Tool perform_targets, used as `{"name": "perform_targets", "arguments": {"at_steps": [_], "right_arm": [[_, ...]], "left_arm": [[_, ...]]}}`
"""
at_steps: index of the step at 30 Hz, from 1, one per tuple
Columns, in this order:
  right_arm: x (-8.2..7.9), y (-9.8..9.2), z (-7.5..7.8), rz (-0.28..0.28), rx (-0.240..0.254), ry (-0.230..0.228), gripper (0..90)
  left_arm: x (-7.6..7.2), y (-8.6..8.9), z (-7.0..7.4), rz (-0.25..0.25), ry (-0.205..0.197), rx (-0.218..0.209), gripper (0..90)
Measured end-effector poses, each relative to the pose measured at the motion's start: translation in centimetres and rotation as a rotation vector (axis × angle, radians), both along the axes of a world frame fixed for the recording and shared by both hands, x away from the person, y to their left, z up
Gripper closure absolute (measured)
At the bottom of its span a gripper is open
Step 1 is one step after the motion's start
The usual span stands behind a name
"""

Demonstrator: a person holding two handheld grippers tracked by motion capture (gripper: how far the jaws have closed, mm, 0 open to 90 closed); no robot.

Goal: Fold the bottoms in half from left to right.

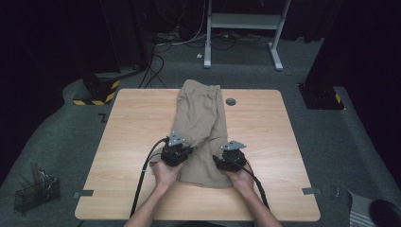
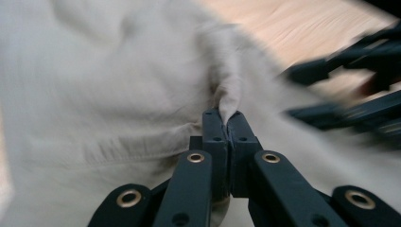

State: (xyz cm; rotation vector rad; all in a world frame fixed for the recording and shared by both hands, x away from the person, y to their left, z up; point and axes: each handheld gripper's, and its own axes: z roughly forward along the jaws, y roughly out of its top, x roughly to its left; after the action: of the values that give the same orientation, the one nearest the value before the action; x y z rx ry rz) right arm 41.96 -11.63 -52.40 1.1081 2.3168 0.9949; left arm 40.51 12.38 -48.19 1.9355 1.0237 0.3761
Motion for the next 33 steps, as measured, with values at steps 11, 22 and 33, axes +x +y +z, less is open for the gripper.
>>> {"name": "perform_targets", "arguments": {"at_steps": [11,22,33], "right_arm": [[0.0,0.0,0.0,-0.001,0.000,0.003,41.6],[-1.7,-1.3,0.9,0.009,0.017,-0.008,44.2],[-3.2,-2.0,0.0,-0.006,0.010,0.008,45.5]], "left_arm": [[0.6,-1.7,-3.6,-0.027,0.107,0.054,74.3],[-3.9,1.9,0.0,0.002,-0.032,0.045,50.9],[-3.7,6.8,-0.8,0.125,-0.020,0.037,43.9]]}}
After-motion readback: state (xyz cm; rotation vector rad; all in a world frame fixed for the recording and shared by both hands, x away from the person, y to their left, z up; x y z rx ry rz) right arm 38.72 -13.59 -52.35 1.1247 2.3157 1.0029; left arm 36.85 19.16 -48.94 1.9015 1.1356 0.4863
